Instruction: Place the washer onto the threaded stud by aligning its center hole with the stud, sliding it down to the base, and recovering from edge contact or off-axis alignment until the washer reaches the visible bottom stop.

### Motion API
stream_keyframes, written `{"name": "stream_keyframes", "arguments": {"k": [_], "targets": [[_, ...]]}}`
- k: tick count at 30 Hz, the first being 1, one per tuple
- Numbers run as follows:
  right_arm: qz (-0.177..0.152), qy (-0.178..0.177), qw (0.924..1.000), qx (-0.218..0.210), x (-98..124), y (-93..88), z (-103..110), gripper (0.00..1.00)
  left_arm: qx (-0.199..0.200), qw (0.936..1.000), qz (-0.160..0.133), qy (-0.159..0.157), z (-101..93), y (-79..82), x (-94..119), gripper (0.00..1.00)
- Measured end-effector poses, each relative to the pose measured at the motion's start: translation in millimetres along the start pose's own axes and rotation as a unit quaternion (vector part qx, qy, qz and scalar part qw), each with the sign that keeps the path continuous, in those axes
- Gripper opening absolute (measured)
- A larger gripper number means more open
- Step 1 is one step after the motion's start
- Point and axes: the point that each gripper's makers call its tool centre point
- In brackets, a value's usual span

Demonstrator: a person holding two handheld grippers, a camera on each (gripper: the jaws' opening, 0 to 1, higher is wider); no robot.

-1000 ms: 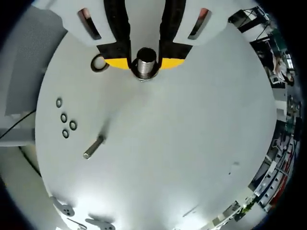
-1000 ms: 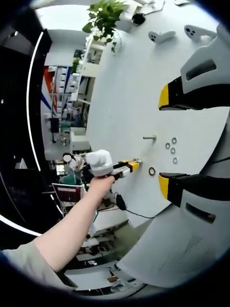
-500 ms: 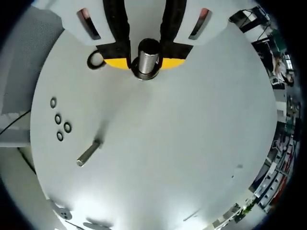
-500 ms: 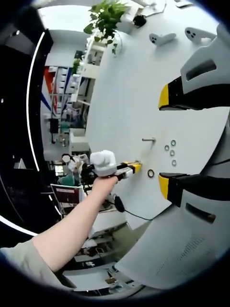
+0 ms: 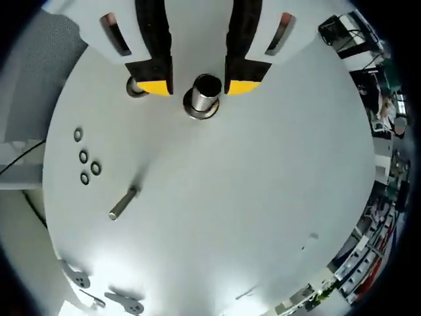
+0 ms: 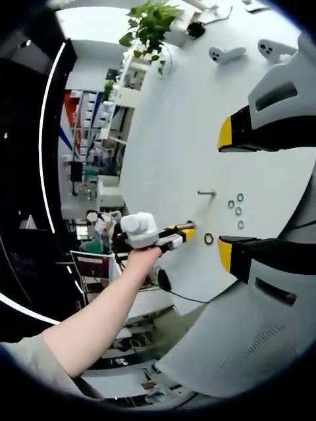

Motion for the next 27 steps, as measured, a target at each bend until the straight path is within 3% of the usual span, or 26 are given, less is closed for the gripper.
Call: {"name": "stream_keyframes", "arguments": {"k": [7, 14, 21, 27], "targets": [[0.008, 0.003, 1.0, 0.0, -1, -3.5, 2, 0.53, 0.03, 0.9995, -0.007, 0.004, -2.3, -13.1, 7, 0.3], [0.007, 0.009, 0.9999, 0.001, -1, -2.7, 4, 0.53, 0.054, 0.9983, -0.021, 0.0, -22.0, -14.7, 15, 0.3], [0.003, 0.007, 1.0, -0.001, -1, -1.7, 3, 0.53, 0.037, 0.999, -0.026, -0.005, -39.1, -17.2, 6, 0.32], [0.002, 0.008, 1.0, 0.001, 0, -1.1, 3, 0.53, 0.045, 0.9986, -0.015, -0.022, -55.8, -26.0, -5, 0.34]]}}
Point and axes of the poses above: the point that each gripper's makers call its tool centre point, and the gripper's own axes: x roughly backward along the fingers, z roughly to its left, y roughly out of its top, and after that the axes turned 13 degrees about -z, right-handed
